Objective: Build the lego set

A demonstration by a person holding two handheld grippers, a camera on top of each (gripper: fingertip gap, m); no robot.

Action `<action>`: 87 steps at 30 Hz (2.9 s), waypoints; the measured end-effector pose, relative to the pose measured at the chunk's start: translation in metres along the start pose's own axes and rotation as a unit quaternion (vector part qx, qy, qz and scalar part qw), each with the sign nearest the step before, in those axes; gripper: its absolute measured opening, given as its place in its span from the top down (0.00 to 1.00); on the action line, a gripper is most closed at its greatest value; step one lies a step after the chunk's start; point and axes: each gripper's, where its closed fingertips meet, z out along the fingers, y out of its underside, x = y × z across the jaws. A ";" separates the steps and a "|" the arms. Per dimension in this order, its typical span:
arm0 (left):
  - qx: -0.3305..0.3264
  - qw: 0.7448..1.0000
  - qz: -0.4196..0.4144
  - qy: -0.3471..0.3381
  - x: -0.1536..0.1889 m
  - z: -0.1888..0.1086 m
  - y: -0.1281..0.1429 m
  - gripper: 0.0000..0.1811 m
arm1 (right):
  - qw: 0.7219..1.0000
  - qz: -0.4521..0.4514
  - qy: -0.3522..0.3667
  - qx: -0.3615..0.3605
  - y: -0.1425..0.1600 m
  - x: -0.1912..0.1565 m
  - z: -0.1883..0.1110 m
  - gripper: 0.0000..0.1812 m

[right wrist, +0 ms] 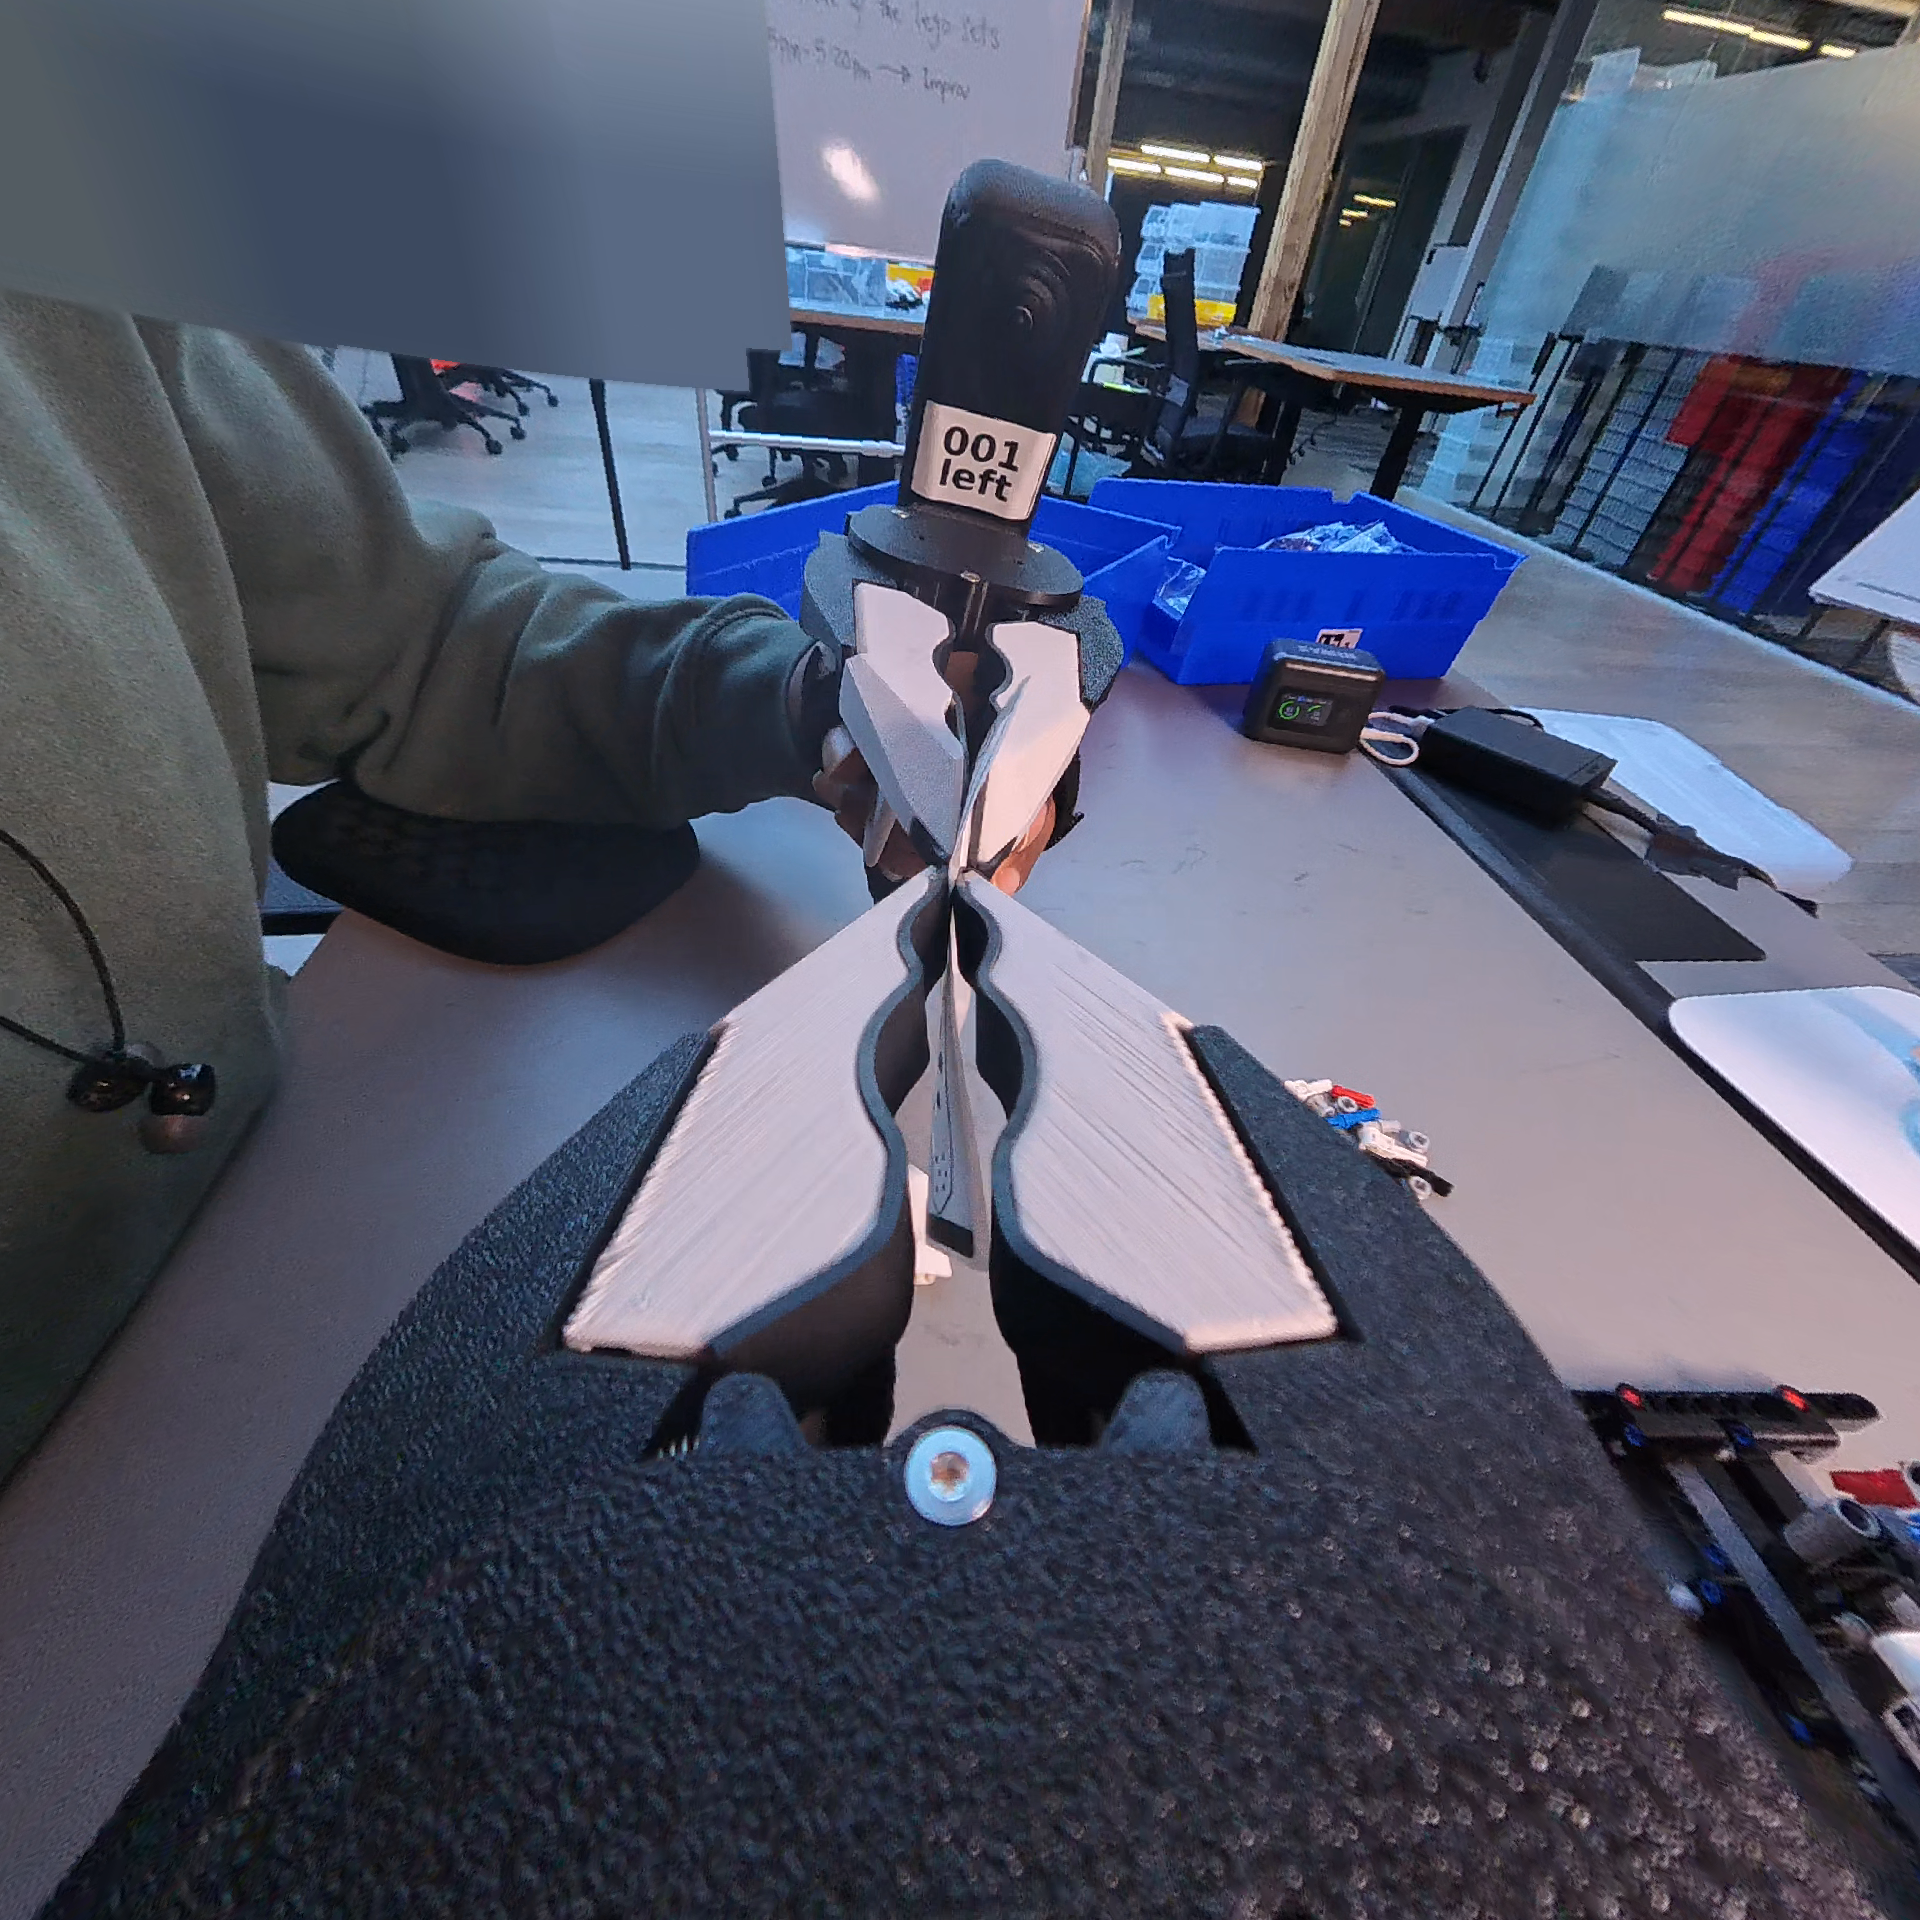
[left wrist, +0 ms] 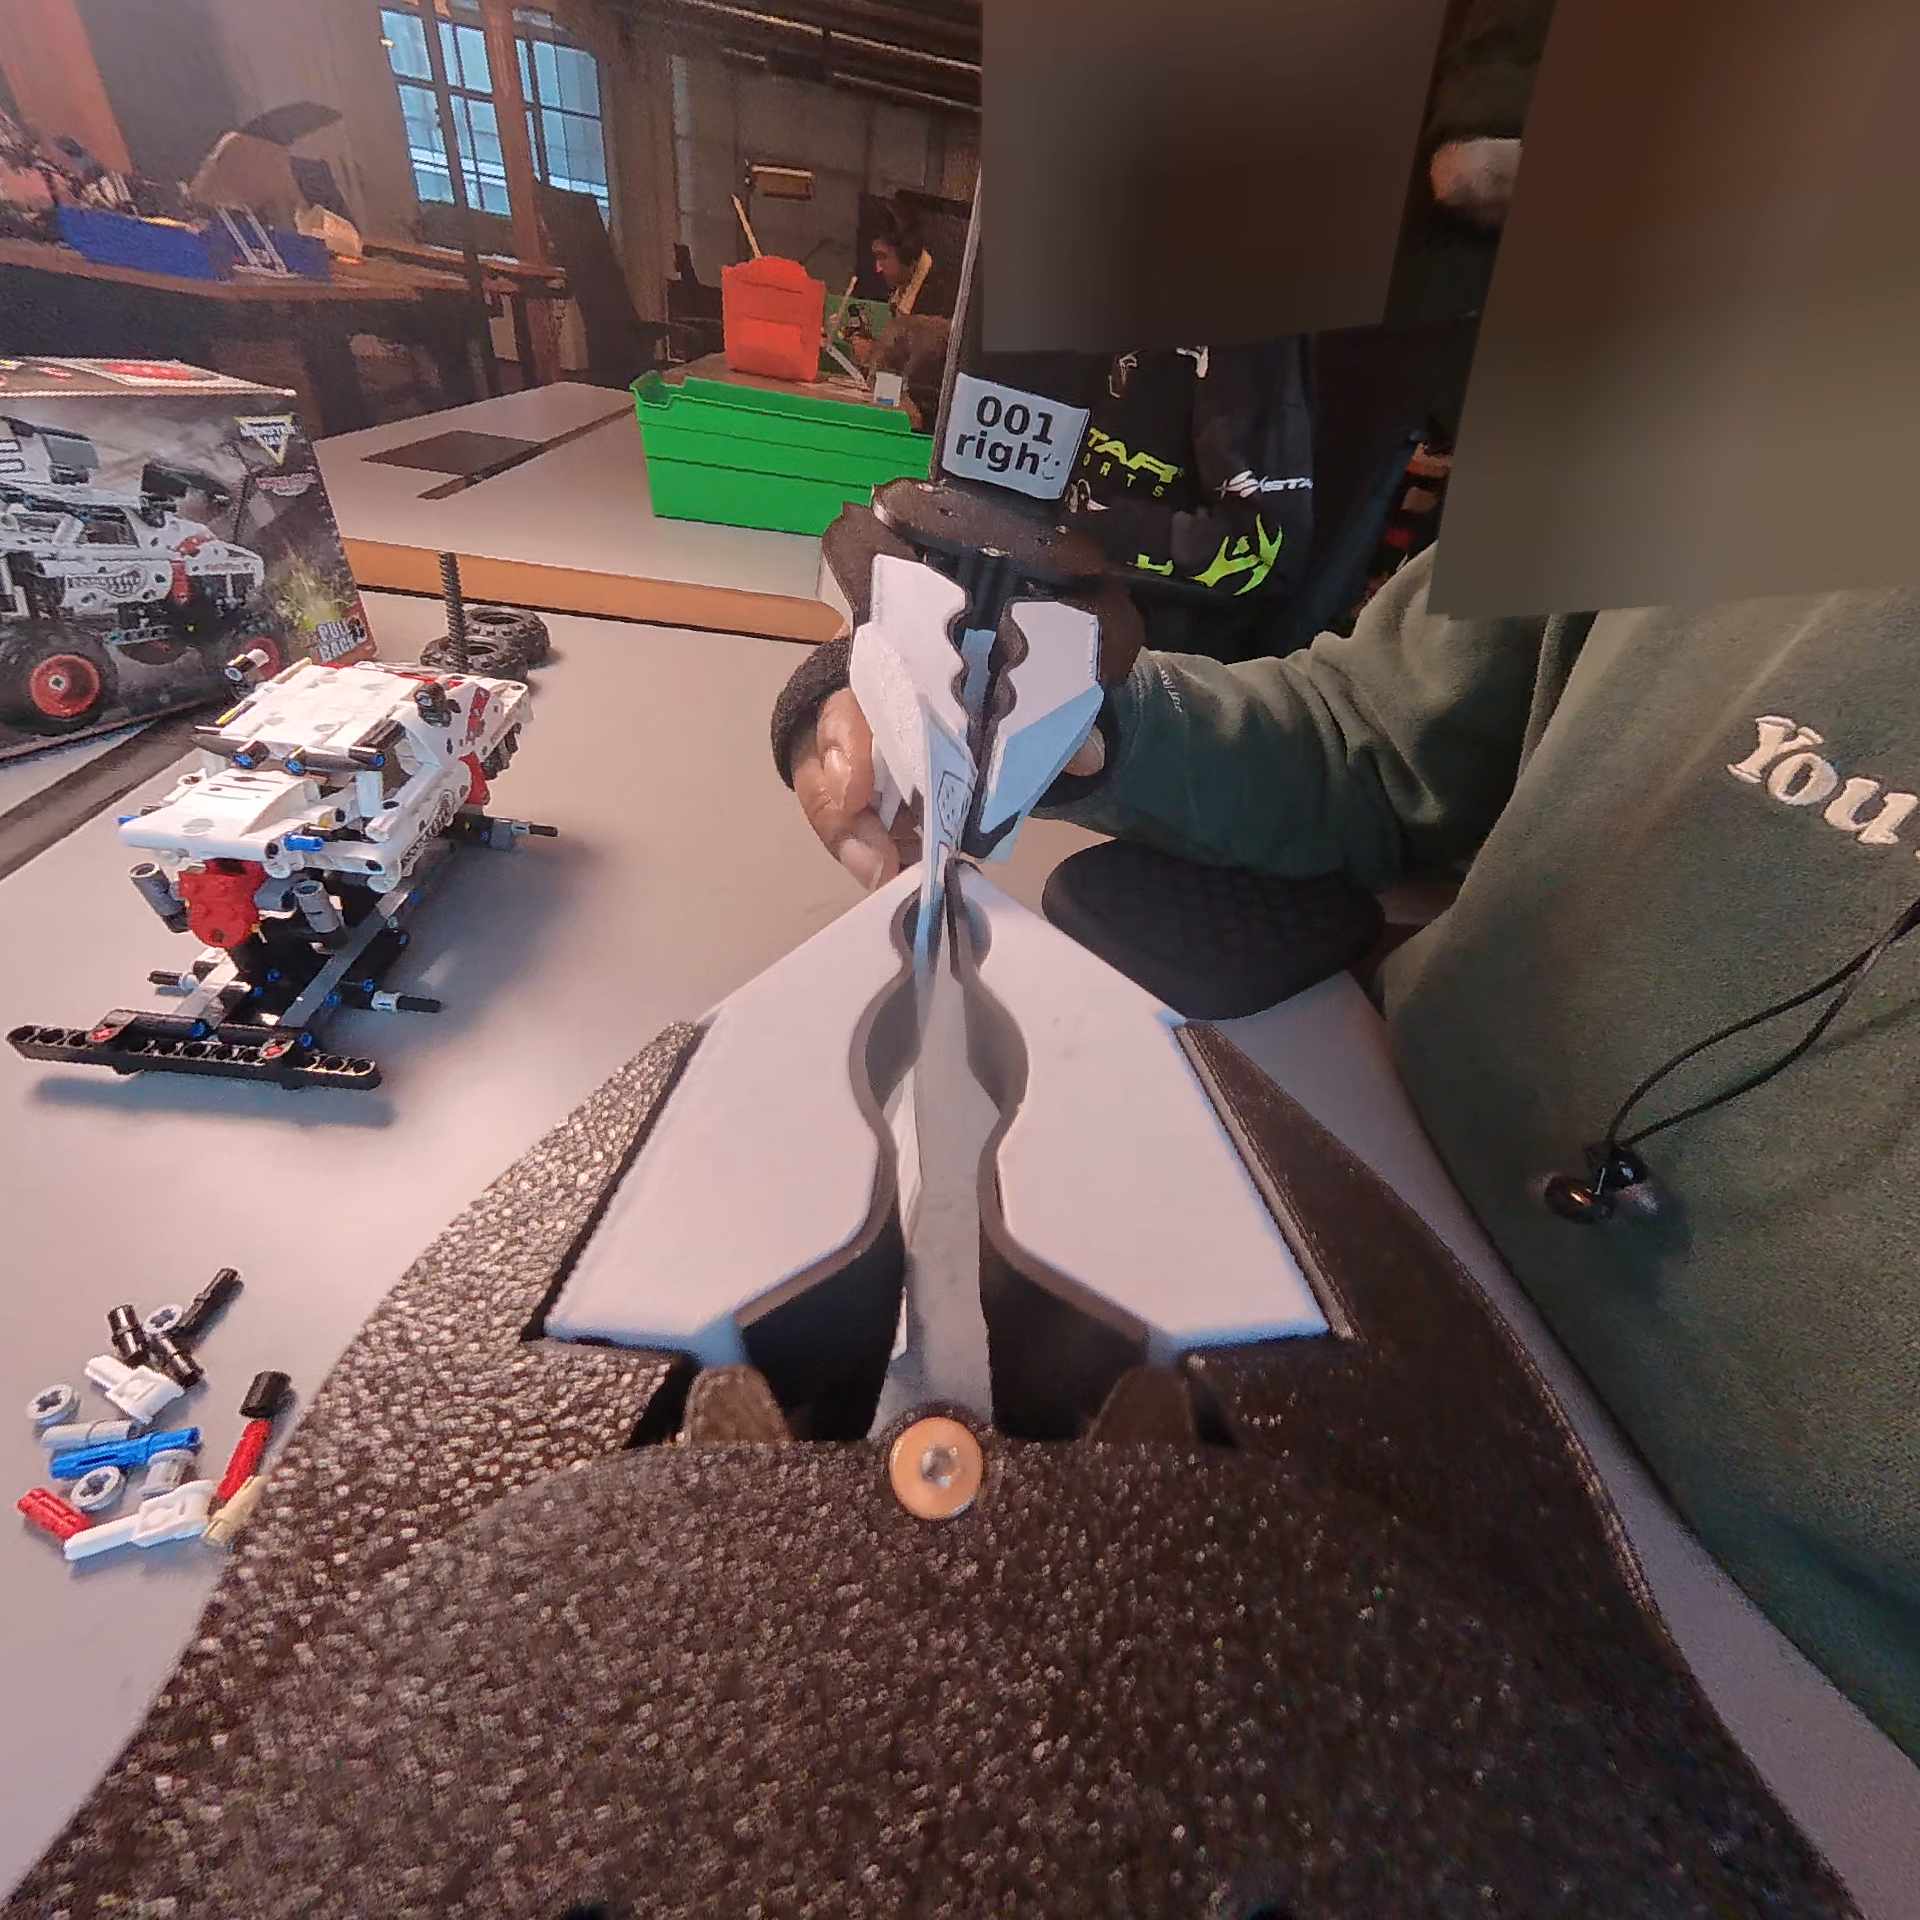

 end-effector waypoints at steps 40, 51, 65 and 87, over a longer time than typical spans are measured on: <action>-0.041 0.996 0.059 -0.049 0.009 0.000 -0.018 1.00 | 0.935 0.306 -0.153 0.090 -0.009 0.004 -0.015 1.00; -0.019 0.992 -0.060 -0.109 -0.027 -0.005 -0.013 1.00 | 0.976 -0.130 0.163 -0.062 -0.023 0.032 -0.018 0.81; -0.030 0.999 0.002 -0.033 0.009 0.008 -0.014 1.00 | 1.000 -0.017 0.015 -0.012 -0.010 -0.003 -0.001 0.91; -0.016 0.998 -0.031 -0.048 0.001 0.005 -0.017 1.00 | 1.000 -0.019 0.018 -0.003 -0.008 0.000 -0.003 0.98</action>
